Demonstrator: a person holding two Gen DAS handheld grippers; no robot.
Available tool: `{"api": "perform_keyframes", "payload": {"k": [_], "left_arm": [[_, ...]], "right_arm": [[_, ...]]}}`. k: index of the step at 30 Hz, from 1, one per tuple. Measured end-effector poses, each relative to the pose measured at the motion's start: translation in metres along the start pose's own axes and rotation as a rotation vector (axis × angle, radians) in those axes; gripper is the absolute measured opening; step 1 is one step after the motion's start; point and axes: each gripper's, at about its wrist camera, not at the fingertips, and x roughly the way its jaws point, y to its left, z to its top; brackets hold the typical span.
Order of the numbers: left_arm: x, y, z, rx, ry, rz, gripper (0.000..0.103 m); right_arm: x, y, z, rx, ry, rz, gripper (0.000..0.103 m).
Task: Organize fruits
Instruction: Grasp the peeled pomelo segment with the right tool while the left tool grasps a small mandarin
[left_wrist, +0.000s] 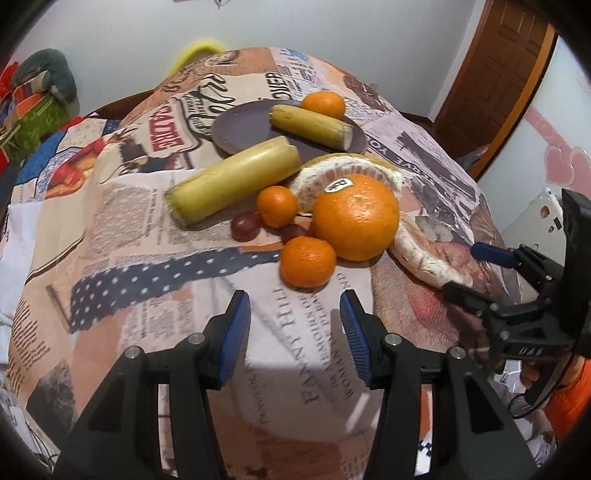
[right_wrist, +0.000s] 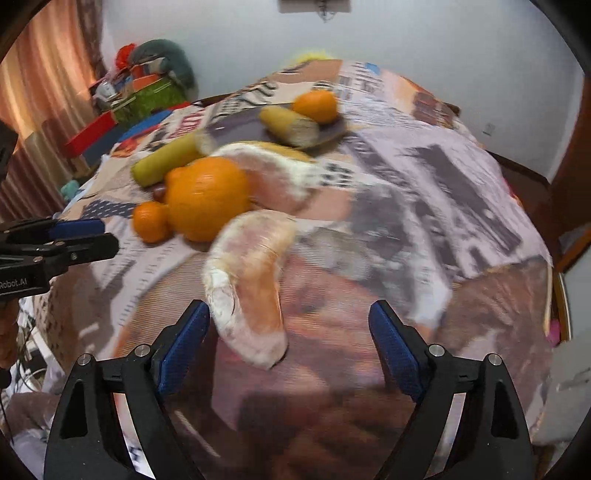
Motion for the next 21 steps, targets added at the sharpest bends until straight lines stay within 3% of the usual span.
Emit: {"api": "perform_keyframes", "payload": {"k": [10,17,21], "left_arm": [[0.019,-0.007,0.012,0.013,-0.003,0.022,0.051],[0.028,-0.006,0.016,0.015,-0.013,0.009,0.05],[0.034,-0.005,0.017,0.016,-0.011,-0.005,0.038]], "right_arm": [[0.005,0.006,0.011,0.0,0.006,0.097,0.086],[0.022,0.015,0.019,-0.053,0.006,0.081,0.064],[0.022,0.015,0.021,-0.067,-0.001,0.115,0.053]]}}
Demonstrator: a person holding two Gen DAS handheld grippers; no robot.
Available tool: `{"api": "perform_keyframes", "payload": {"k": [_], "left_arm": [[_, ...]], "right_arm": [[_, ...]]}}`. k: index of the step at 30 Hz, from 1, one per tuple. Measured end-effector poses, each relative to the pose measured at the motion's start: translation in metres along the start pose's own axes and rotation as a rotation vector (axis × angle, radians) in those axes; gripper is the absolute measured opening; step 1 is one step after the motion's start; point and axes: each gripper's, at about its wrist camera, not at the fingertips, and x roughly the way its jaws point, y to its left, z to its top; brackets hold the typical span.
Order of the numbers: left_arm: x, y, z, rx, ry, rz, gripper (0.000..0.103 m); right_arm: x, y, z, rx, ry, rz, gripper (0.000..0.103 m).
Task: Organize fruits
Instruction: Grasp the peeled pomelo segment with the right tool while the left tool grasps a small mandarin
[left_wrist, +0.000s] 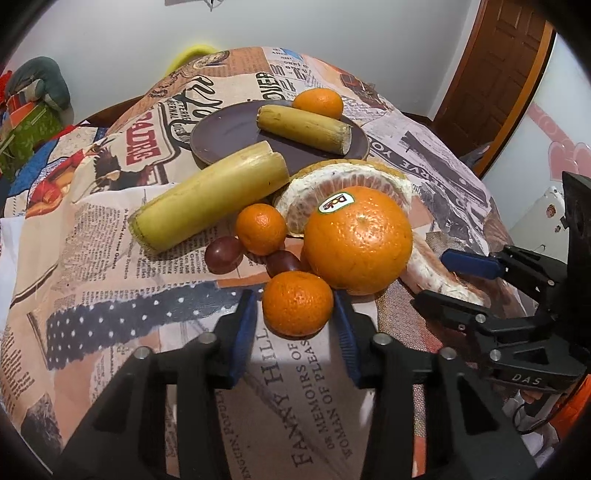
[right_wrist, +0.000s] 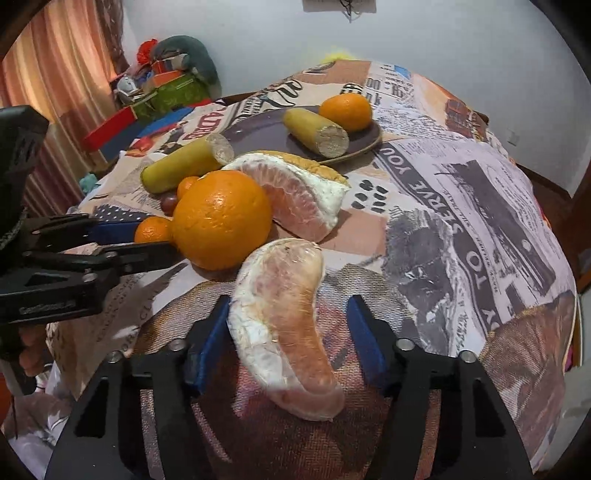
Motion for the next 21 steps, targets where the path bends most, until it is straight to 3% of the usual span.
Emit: {"api": "perform_keyframes", "payload": {"k": [2,9,21], "left_arm": [[0.001,-0.001,-0.001,-0.001,-0.005,-0.007,0.037],[-0.005,-0.001,-0.001,0.003,-0.015,0.001,0.037],[-0.053,-0.001,0.016,0.002,-0.137,0.006,0.037]], "right_arm": [[0.0,0.002,0.0,-0.007,-0.001,0.017,0.041],[-0.002,0.001,0.001,0.018,-0.013,0.019,0.04],[-0.034,-0.001,0.015,0.035,-0.09,-0.003,0.04]]}}
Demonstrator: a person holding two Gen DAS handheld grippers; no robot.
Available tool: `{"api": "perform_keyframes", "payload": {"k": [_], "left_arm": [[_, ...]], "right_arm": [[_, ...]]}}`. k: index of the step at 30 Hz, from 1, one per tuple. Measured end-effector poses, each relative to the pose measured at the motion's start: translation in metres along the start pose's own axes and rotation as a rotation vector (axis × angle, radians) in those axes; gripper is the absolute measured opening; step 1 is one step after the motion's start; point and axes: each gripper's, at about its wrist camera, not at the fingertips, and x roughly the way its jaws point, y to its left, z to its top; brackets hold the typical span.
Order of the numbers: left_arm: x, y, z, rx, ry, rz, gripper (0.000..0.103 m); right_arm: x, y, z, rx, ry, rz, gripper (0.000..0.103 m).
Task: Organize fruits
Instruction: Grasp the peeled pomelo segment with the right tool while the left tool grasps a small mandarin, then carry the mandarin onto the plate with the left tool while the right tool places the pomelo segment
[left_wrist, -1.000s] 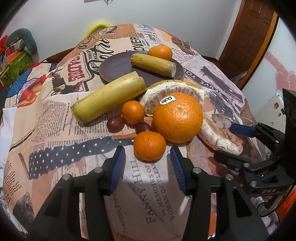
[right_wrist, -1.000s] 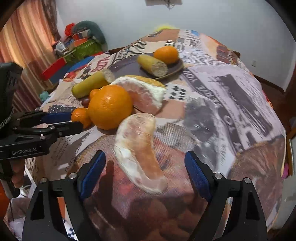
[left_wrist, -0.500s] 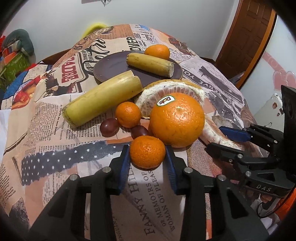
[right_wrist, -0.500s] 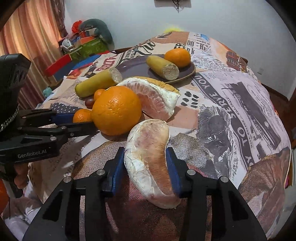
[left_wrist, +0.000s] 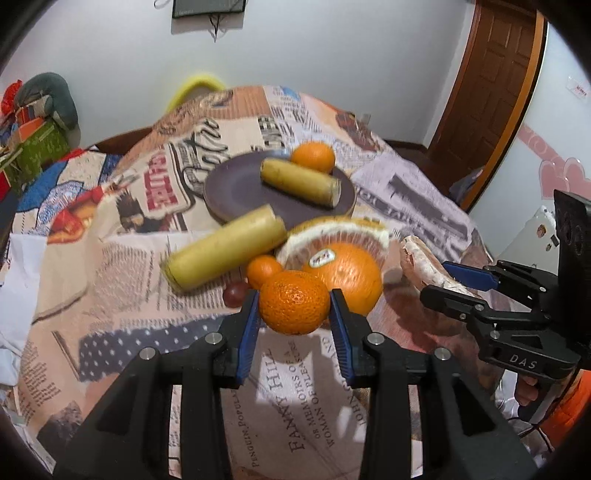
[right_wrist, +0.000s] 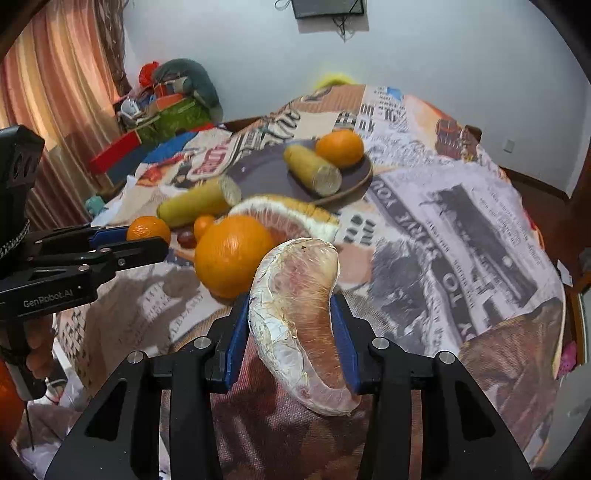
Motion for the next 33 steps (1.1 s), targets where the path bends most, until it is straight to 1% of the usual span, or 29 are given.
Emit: {"api": "perform_keyframes", "payload": {"k": [8,17,24,33], "left_arm": [[-0.015,0.001,0.028,0.001,-0.077,0.006,0.037],[-0.007,0.012,0.056,-0.017,-0.116,0.018,0.037],[0.011,0.025,0.075,-0.033,-0.128,0.025,0.037],[0.049,0.043,0.097,-0.053,-0.108,0.032,0.037]], "right_arm": [[-0.015,-0.001,0.026,-0.016,-0.08,-0.02,0.04],[-0.021,-0.001,0.06,-0.034,-0.169,-0.028,0.04],[-0.011,-0.002,0.083,-0.048,-0.204,-0.018,0.04],[0.014,-0.003,0.107,-0.067,-0.216,-0.005,0.04]]}}
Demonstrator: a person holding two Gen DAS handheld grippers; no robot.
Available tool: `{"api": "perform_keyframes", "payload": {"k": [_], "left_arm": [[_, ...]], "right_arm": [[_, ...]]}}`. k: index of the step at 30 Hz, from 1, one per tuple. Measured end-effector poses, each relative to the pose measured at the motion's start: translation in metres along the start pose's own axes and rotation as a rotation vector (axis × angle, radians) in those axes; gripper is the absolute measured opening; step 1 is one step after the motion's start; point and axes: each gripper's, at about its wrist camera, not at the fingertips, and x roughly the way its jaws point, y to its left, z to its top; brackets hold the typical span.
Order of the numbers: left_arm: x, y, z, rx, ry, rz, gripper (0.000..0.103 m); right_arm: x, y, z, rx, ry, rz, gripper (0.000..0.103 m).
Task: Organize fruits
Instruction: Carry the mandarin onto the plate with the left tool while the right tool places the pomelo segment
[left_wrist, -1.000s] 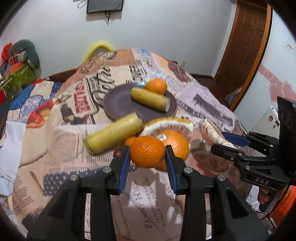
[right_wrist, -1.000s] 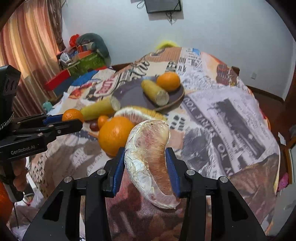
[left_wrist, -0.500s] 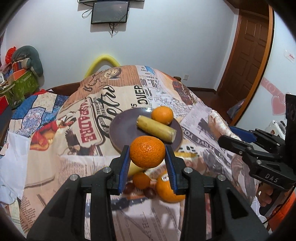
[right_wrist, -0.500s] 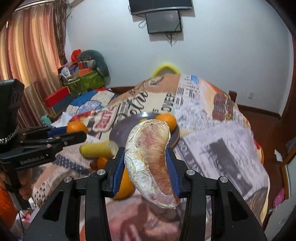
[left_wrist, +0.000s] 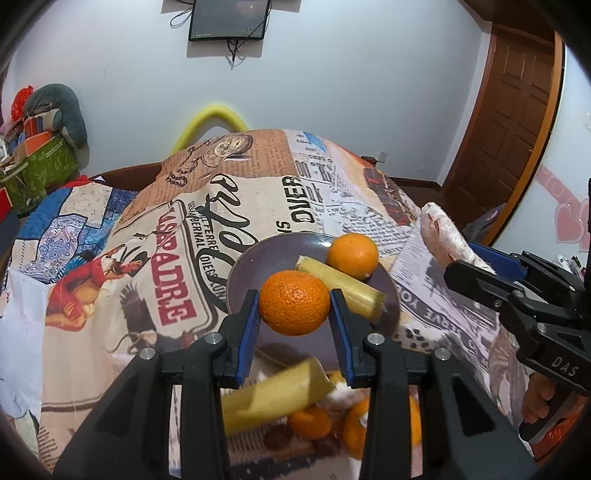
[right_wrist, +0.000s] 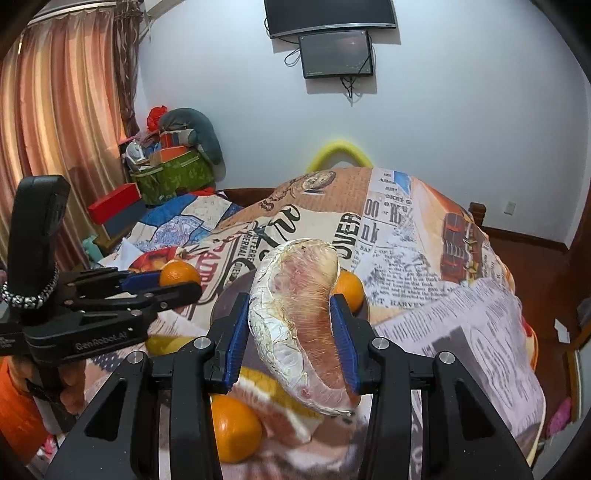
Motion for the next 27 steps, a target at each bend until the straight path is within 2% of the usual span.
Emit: {"api": "perform_keyframes", "payload": {"k": [15,27], "left_arm": [[0.063,0.026,0.029,-0.009,0.07,0.014,0.037],[0.112,0.038,0.036,-0.033,0.194,0.008,0.037]], "right_arm": [[0.064,-0.006,0.031,-0.038,0.044,0.001,0.04],[0.12,-0.011,0.025,-0.049,0.16,-0.004,0.04]]}}
